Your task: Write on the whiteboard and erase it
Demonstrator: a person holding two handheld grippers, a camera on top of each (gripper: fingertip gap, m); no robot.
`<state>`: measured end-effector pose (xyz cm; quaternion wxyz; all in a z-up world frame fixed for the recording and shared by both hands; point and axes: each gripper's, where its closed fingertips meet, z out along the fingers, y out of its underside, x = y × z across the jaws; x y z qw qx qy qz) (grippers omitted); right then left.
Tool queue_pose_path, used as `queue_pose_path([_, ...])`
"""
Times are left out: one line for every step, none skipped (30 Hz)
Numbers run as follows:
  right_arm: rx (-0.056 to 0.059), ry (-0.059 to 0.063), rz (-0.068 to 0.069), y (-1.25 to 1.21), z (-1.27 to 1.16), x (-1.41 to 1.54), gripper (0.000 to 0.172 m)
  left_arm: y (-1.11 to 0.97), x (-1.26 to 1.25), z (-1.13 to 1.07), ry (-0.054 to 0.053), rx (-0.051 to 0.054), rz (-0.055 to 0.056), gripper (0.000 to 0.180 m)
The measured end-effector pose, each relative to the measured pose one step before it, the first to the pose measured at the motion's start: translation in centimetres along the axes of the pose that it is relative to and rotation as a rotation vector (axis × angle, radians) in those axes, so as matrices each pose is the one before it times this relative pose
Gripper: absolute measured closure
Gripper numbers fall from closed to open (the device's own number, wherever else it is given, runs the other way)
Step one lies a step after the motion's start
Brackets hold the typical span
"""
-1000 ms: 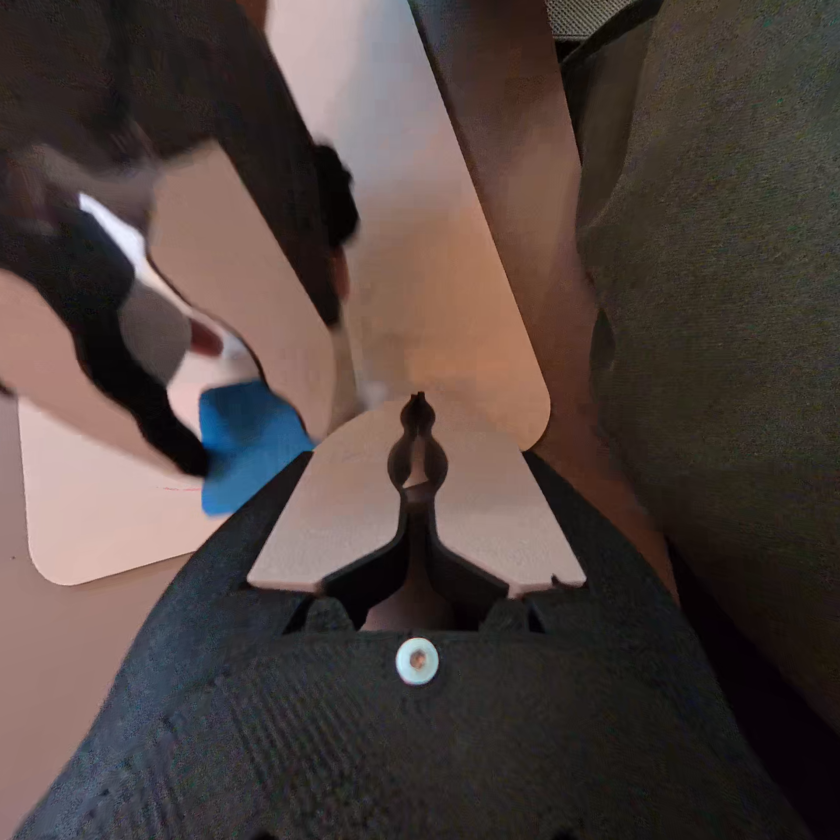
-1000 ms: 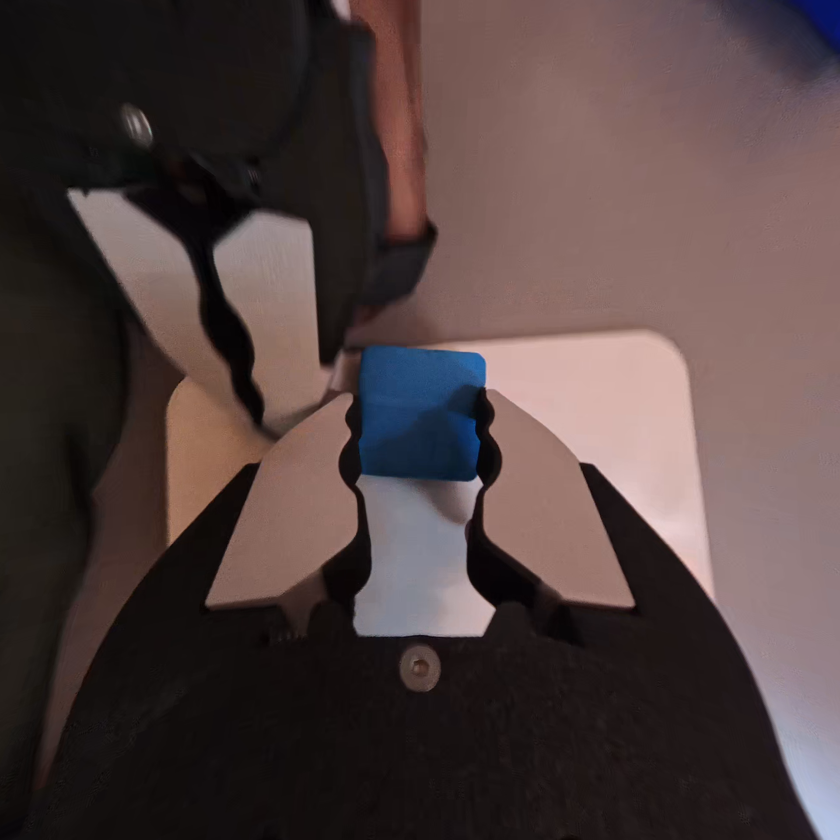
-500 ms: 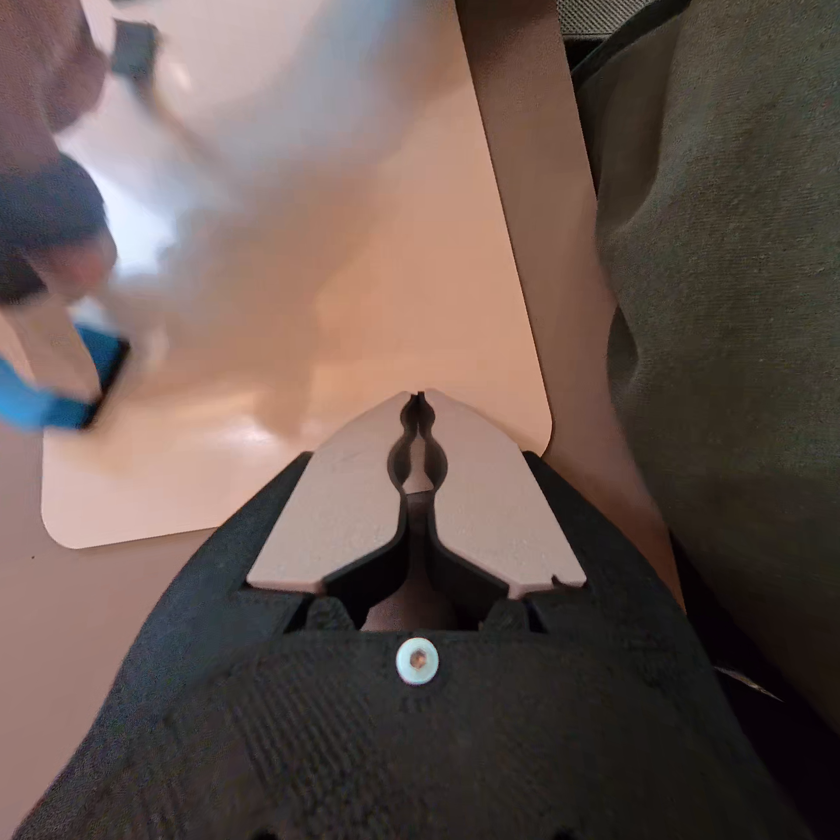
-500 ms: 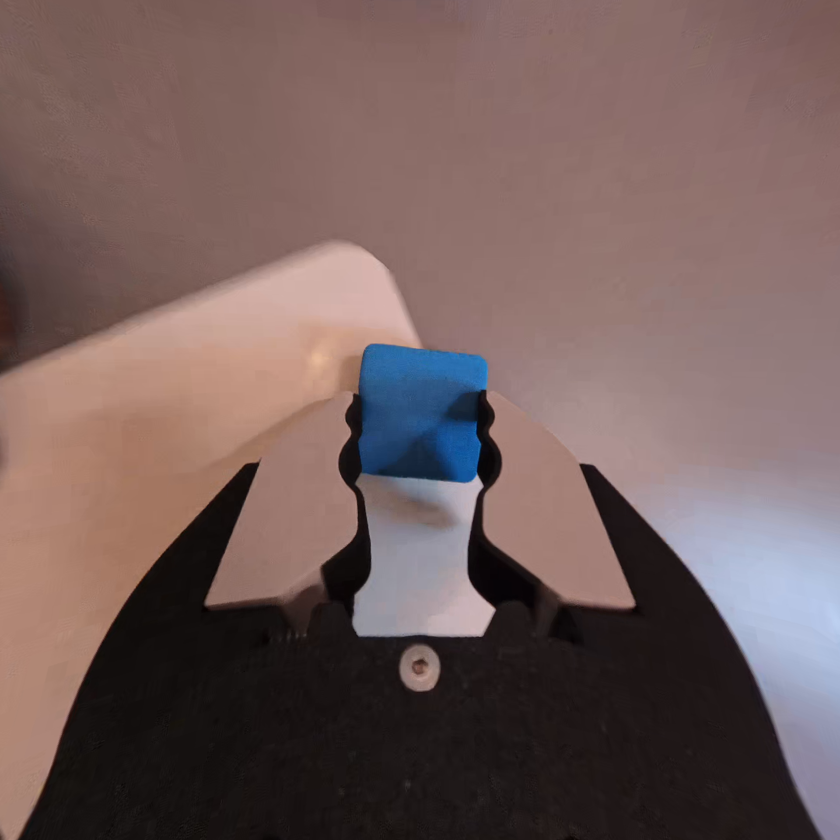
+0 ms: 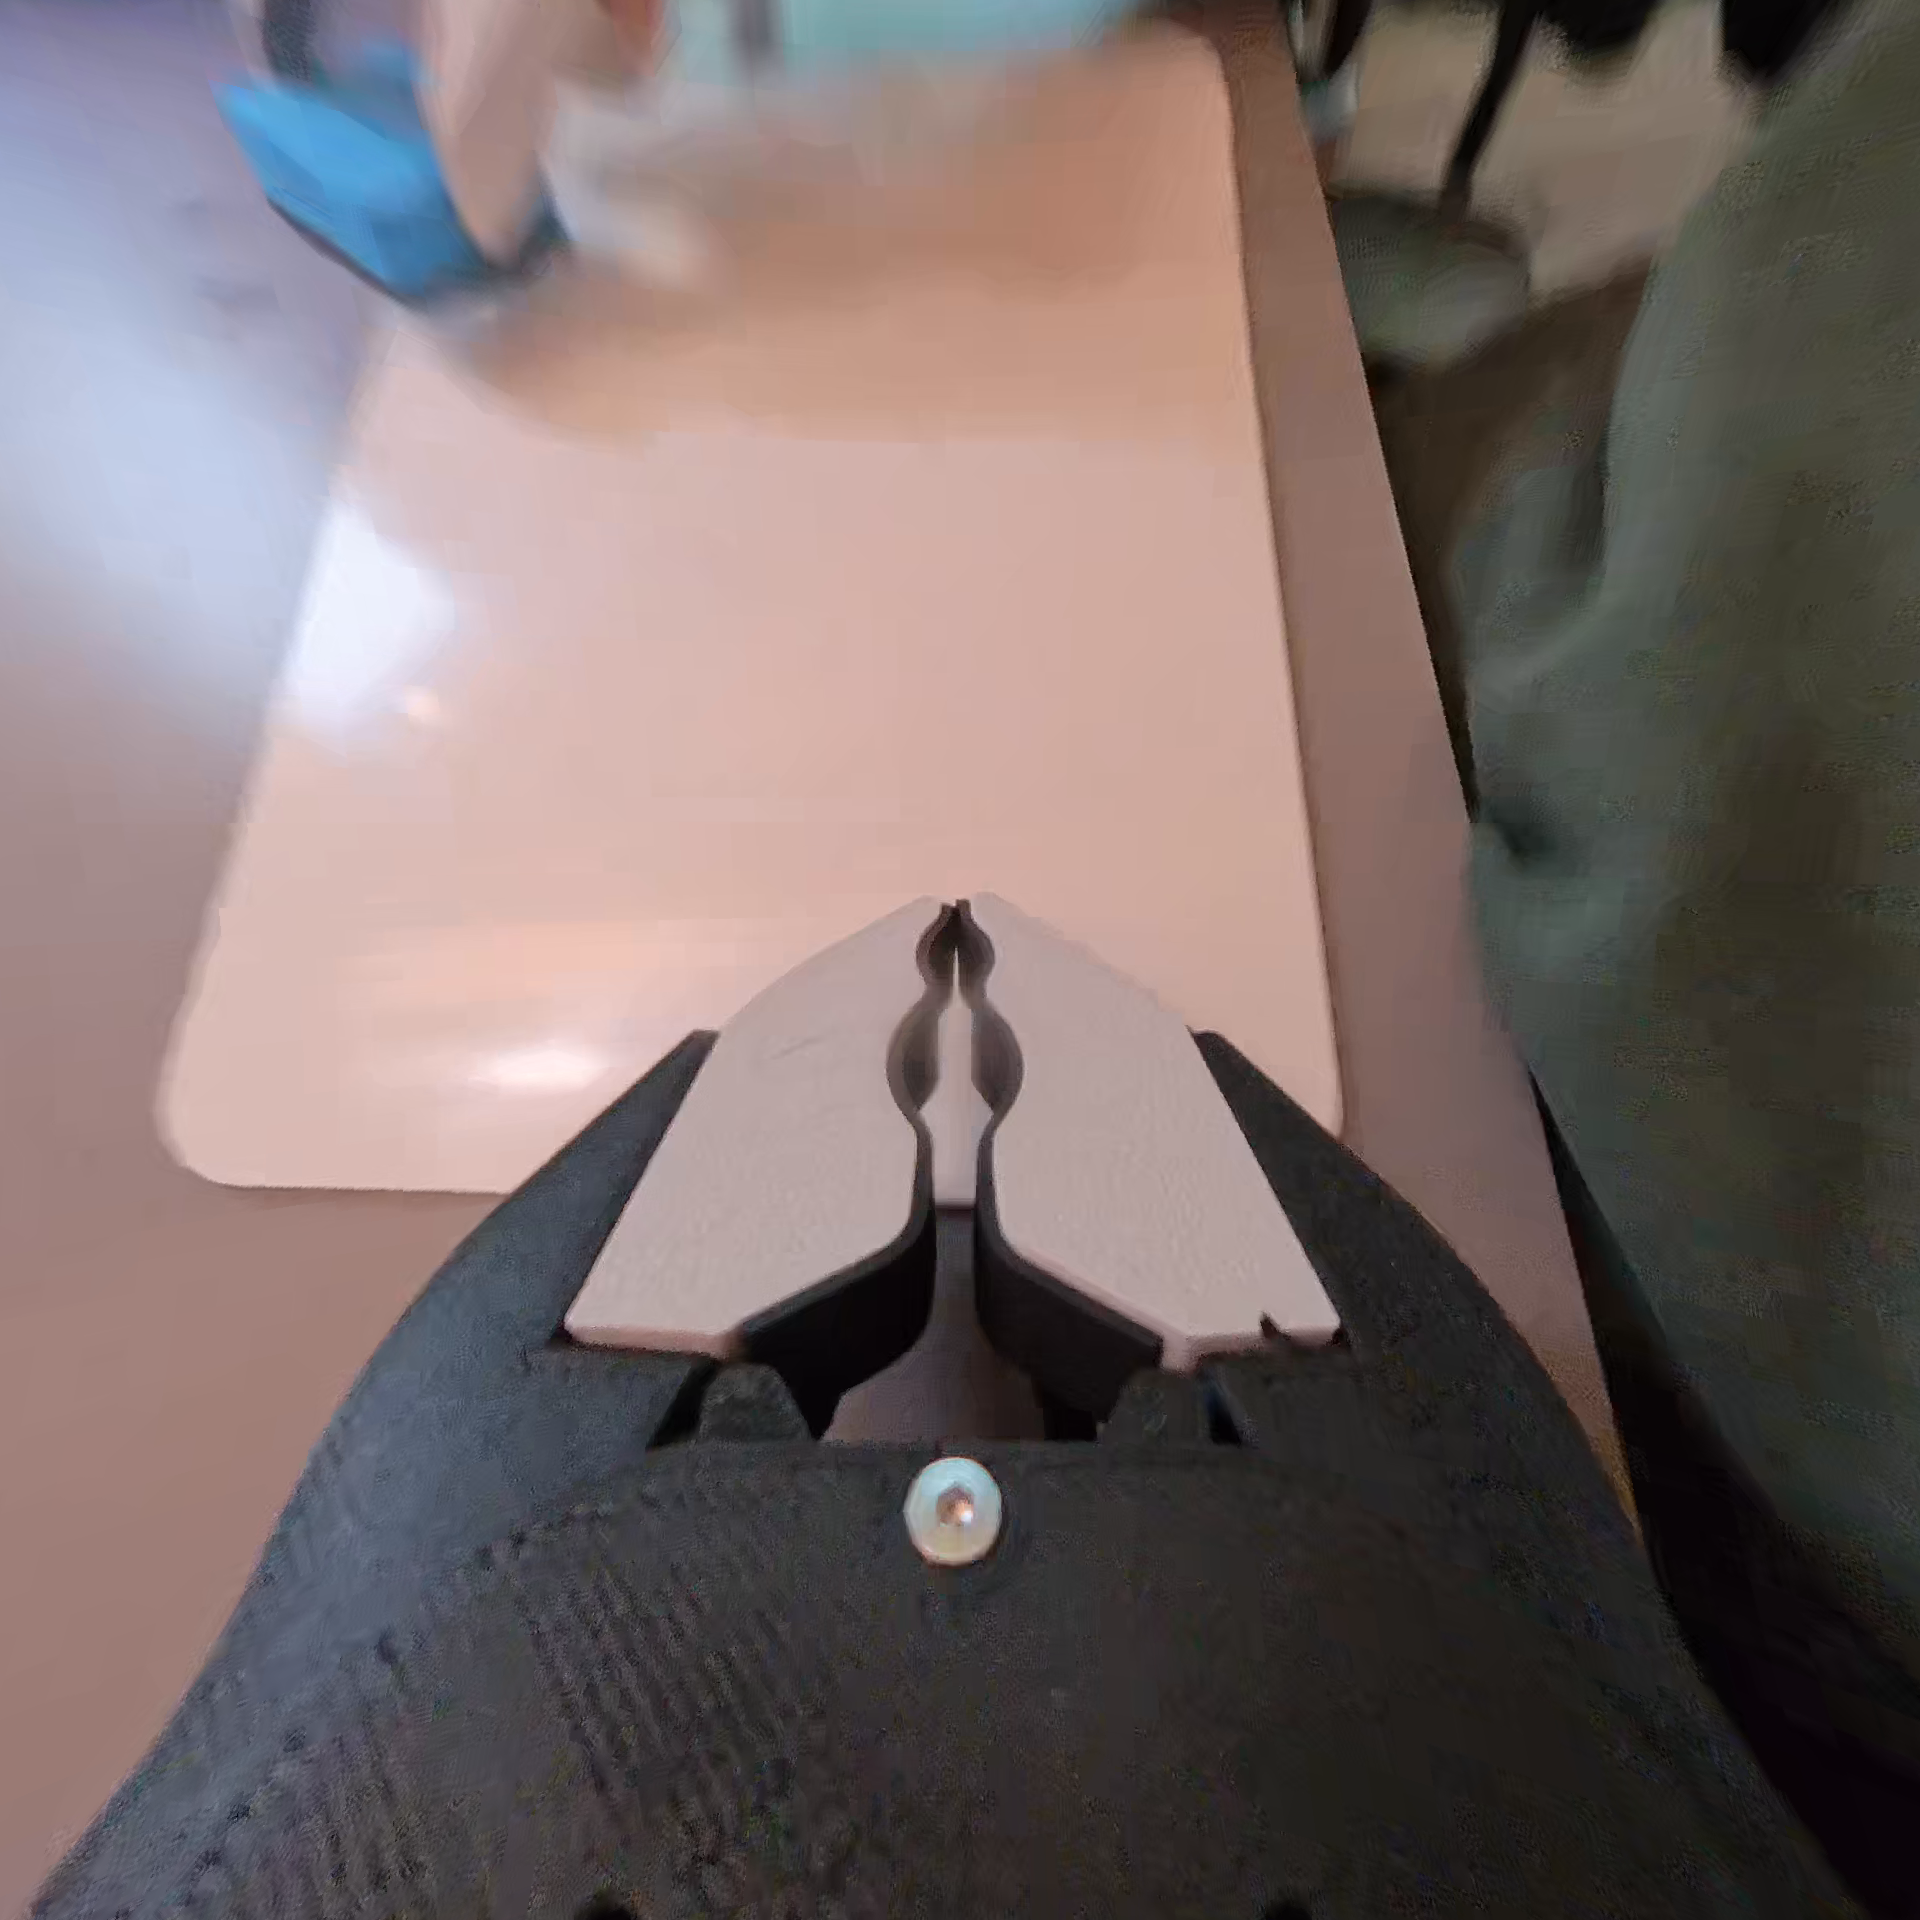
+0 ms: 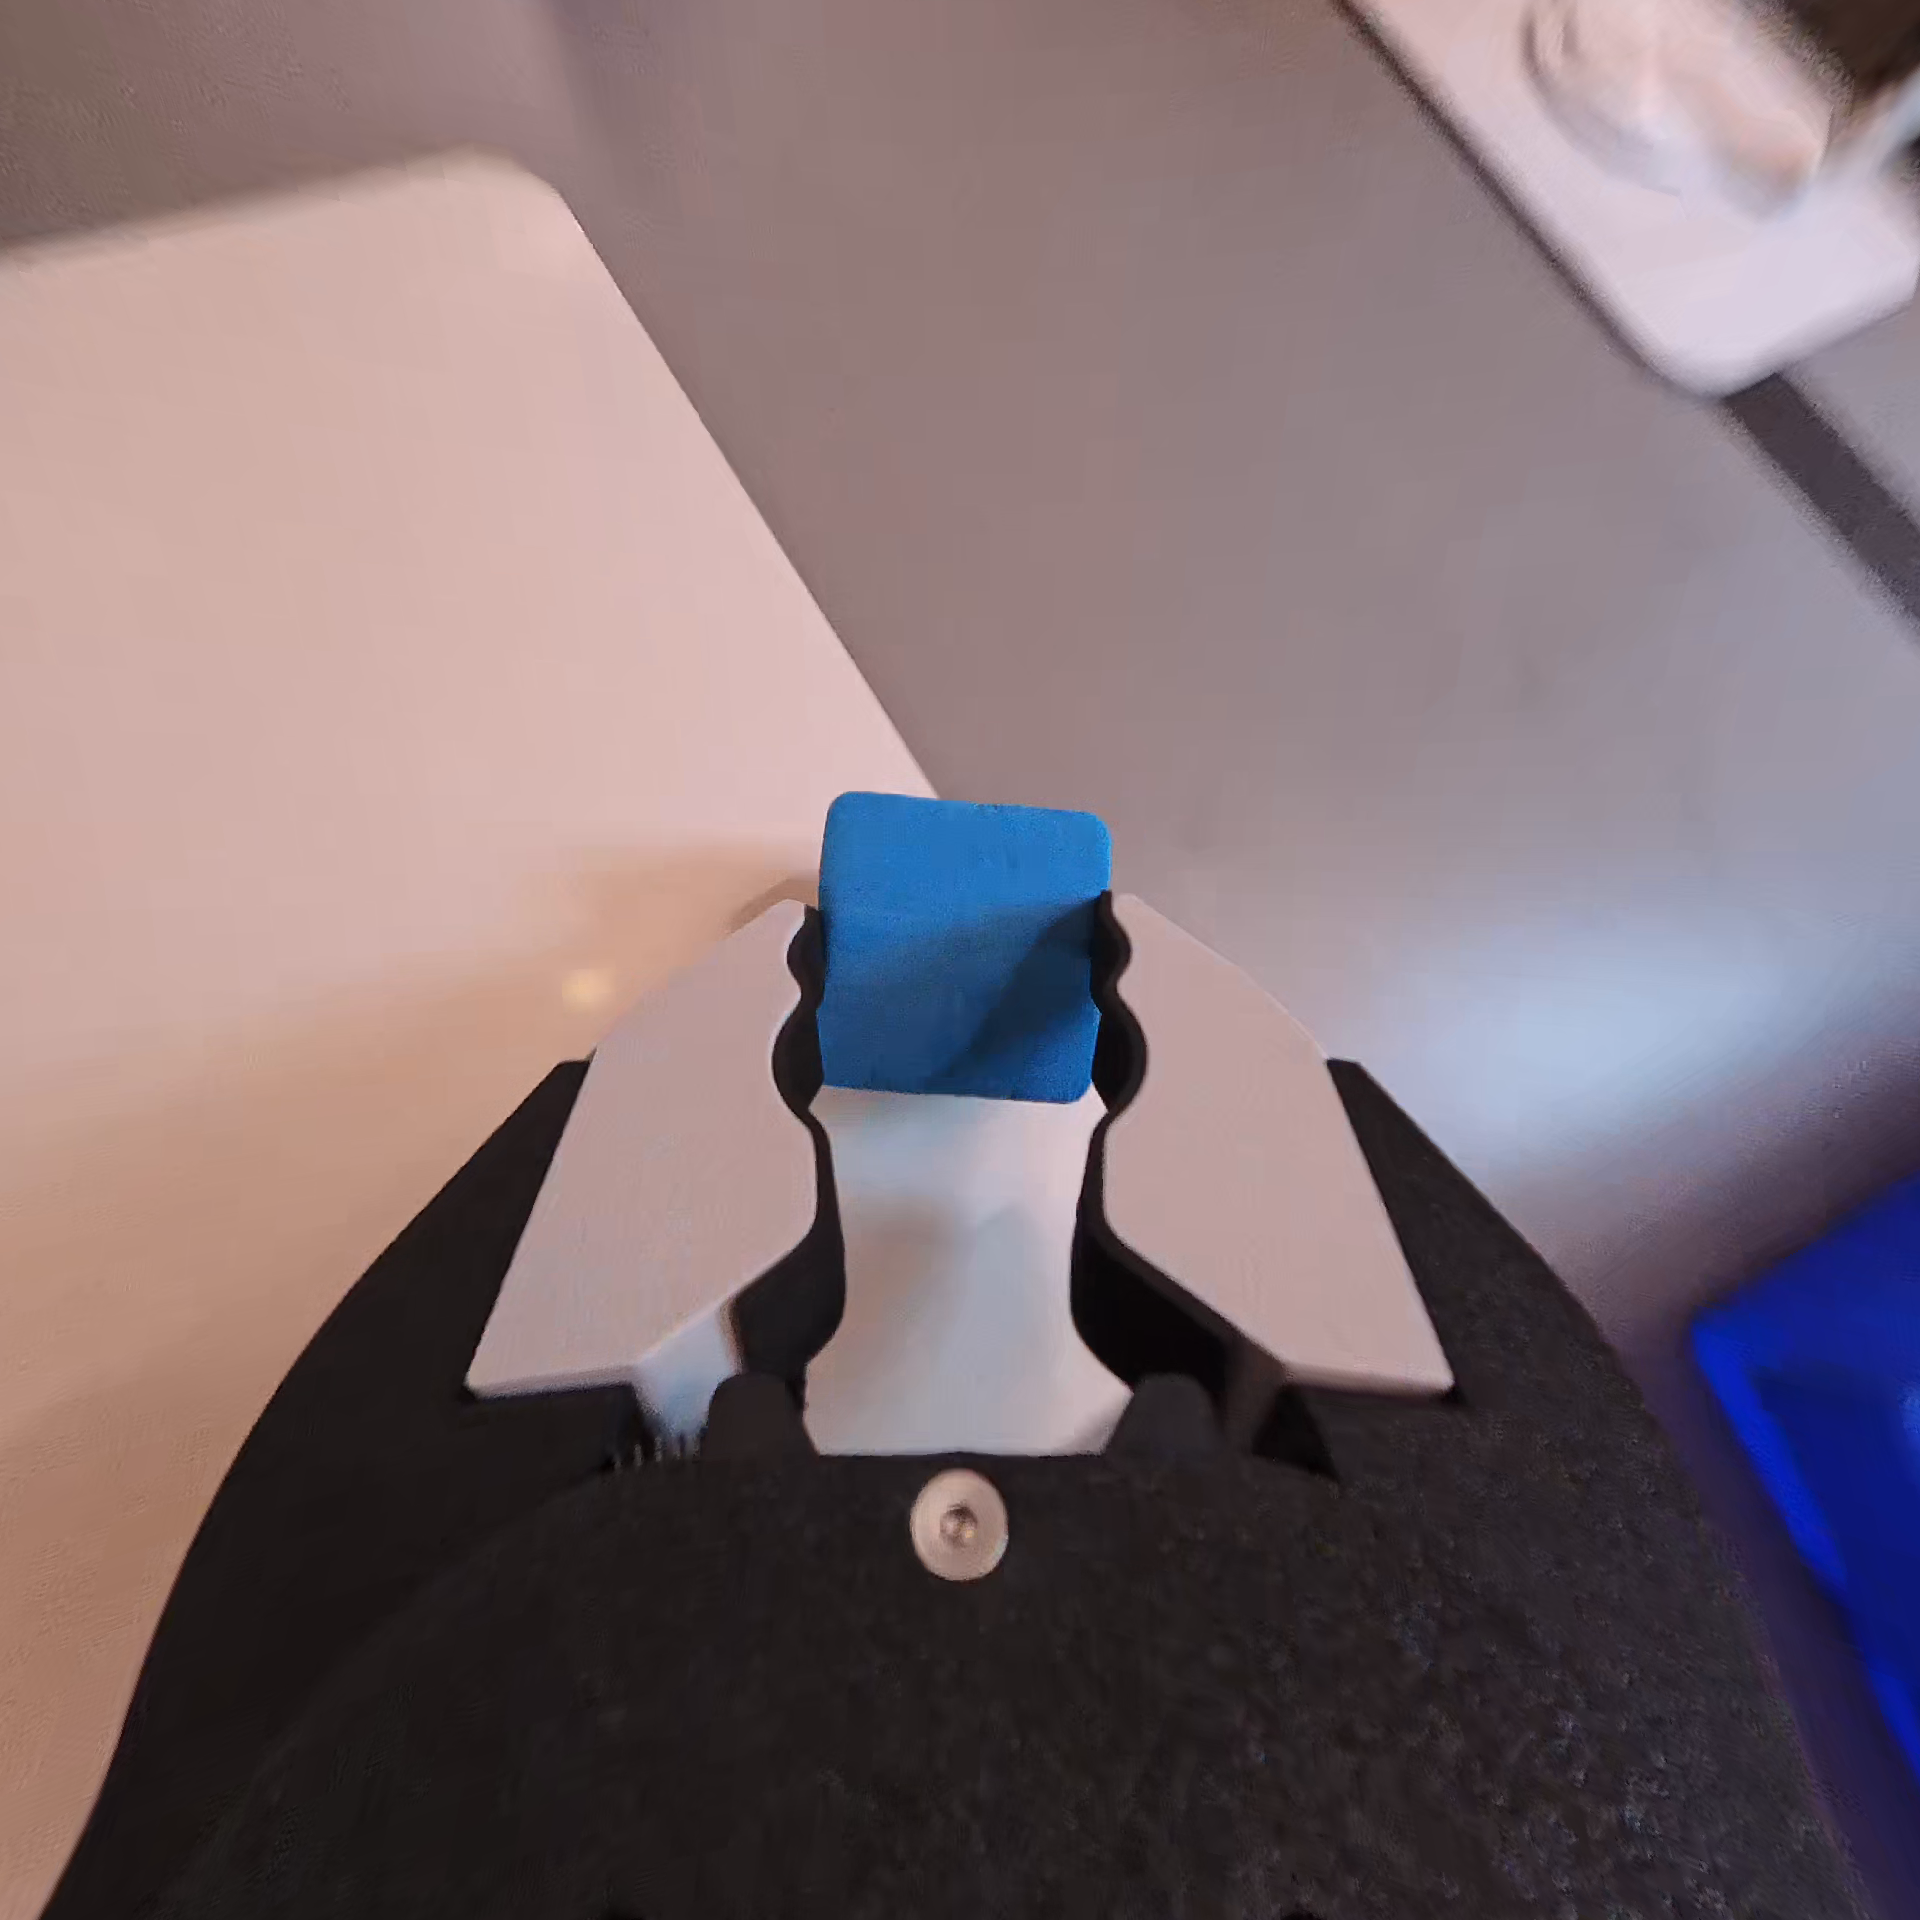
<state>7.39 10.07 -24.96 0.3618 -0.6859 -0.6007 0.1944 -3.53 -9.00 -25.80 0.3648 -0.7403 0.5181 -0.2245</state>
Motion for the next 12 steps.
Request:
queue_pose_path([0.0596,-0.0134,-0.0294,-1.842,0.271,-0.376,0.122,-1.468,-1.591,-0.442,-0.0293,0.0796,-0.0448,0.180])
queue_pose_path([0.0591,-0.0152,-0.0188,-1.891,0.267,-0.070,0.122,-1.383,-1.995,-0.382,-0.0515,0.0607,-0.0340,0.180])
queue_pose_path([0.0469,-0.0172,-0.0128,-1.643,0.347,0.072,0.122,-1.210,-2.126,-0.230,-0.0591,0.0437,-0.0156,0.180])
queue_pose_path([0.0191,-0.0266,-0.0126,-1.092,0.620,0.189,0.122,-0.989,-2.053,-0.040,-0.0592,0.0312,-0.0072,0.180])
queue_pose_path([-0.0132,-0.0335,-0.0093,-0.465,0.624,0.062,0.122,-0.801,-1.790,0.105,-0.0504,0.0224,-0.0107,0.180])
queue_pose_path([-0.0233,-0.0229,-0.0066,-0.076,0.602,0.192,0.122,-0.667,-1.371,0.177,-0.0342,0.0187,-0.0143,0.180])
queue_pose_path([-0.0161,-0.0143,-0.0088,0.034,0.530,0.237,0.122,-0.563,-0.980,0.190,-0.0207,0.0190,-0.0191,0.180])
queue_pose_path([-0.0189,0.0085,-0.0024,0.133,0.572,0.662,0.122,-0.371,-0.629,0.183,-0.0089,0.0146,-0.0218,0.180])
queue_pose_path([-0.0375,0.0462,0.0169,0.472,0.418,1.240,0.122,-0.124,-0.498,0.168,-0.0103,0.0073,-0.0226,0.180])
queue_pose_path([-0.0502,0.0531,0.0312,0.689,0.367,1.560,0.122,0.047,-0.413,0.155,-0.0141,0.0044,-0.0162,0.180])
queue_pose_path([-0.0413,0.0583,0.0618,0.651,0.306,1.887,0.122,0.209,-0.344,0.150,-0.0165,-0.0025,-0.0091,0.180])
queue_pose_path([-0.0273,0.0448,0.0824,0.607,0.263,1.983,0.122,0.376,-0.249,0.122,-0.0164,-0.0129,-0.0079,0.180])
